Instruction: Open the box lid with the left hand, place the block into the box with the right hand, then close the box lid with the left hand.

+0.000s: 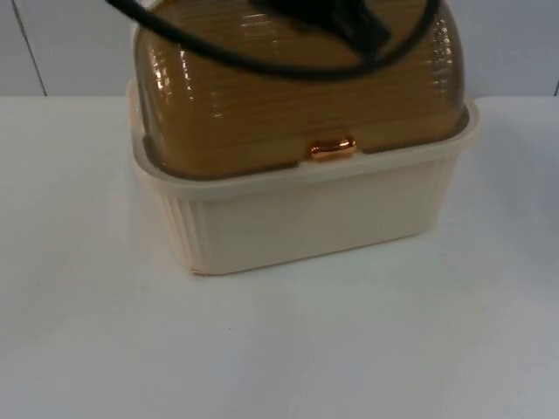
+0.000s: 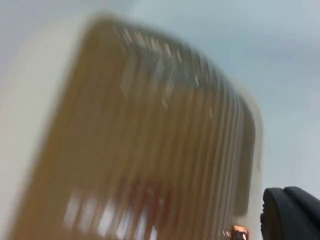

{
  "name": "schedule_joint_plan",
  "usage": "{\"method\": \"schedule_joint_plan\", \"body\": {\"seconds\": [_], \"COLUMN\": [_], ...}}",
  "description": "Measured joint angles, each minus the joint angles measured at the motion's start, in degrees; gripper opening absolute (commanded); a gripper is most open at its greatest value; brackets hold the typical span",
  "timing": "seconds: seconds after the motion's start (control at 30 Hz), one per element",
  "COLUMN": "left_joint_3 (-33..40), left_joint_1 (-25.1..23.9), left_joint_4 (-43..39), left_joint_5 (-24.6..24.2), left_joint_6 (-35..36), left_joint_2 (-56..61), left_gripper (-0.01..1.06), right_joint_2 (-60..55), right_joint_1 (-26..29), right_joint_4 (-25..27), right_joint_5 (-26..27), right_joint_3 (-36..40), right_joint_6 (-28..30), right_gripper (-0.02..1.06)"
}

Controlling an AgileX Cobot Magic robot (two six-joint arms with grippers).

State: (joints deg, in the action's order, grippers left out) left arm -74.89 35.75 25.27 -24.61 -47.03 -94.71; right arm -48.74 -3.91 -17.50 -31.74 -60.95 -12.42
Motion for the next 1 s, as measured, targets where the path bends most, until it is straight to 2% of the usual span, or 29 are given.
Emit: {"method": "schedule_joint_plan", "body": {"seconds": [0.2, 0.27, 0.37, 0.4, 0.47, 0.57, 0.6, 0.67, 0.77, 0.87, 1.0], "left_joint_3": [0.00, 0.00, 0.00, 0.00, 0.14, 1.11, 1.11, 2.66, 4.25, 9.73, 11.41], "left_joint_1": [-4.70, -9.69, -19.18, -19.18, -25.89, -35.75, -35.75, -41.04, -42.90, -44.34, -44.34], "left_joint_4": [0.54, 0.65, 3.96, 3.96, 8.93, 19.20, 19.20, 23.62, 24.10, 24.10, 24.10], "left_joint_5": [-0.28, -0.83, -5.98, -5.98, -10.24, -12.98, -12.98, -13.55, -11.92, -3.48, 0.25], "left_joint_6": [2.24, 4.79, 7.42, 7.42, 7.27, 3.84, 3.84, 2.39, 2.14, 2.56, 2.79], "left_joint_2": [7.88, 9.76, 11.01, 11.01, 11.00, 11.13, 11.13, 12.03, 13.42, 17.75, 19.78], "left_gripper": [0.00, 0.00, 0.00, 0.00, 0.00, 0.00, 0.00, 0.00, 0.00, 0.00, 0.00], "right_joint_2": [0.13, 0.13, 0.13, 0.13, 0.13, 0.13, 0.13, 0.13, 0.13, 0.13, 0.13], "right_joint_1": [0.00, 0.00, 0.00, 0.00, 0.00, 0.00, 0.00, 0.00, 0.00, 0.00, 0.00], "right_joint_4": [0.00, 0.00, 0.00, 0.00, 0.00, 0.00, 0.00, 0.00, 0.00, 0.00, 0.00], "right_joint_5": [-0.05, -0.05, -0.05, -0.05, -0.05, -0.05, -0.05, -0.05, -0.05, -0.05, -0.05], "right_joint_3": [0.00, 0.00, 0.00, 0.00, 0.00, 0.00, 0.00, 0.00, 0.00, 0.00, 0.00], "right_joint_6": [-0.70, -0.81, -1.08, -1.08, -1.32, -1.46, -1.46, -1.46, -1.46, -1.71, -1.82], "right_gripper": [1.05, 1.05, 1.05, 1.05, 1.05, 1.05, 1.05, 1.05, 1.05, 1.05, 1.05]}}
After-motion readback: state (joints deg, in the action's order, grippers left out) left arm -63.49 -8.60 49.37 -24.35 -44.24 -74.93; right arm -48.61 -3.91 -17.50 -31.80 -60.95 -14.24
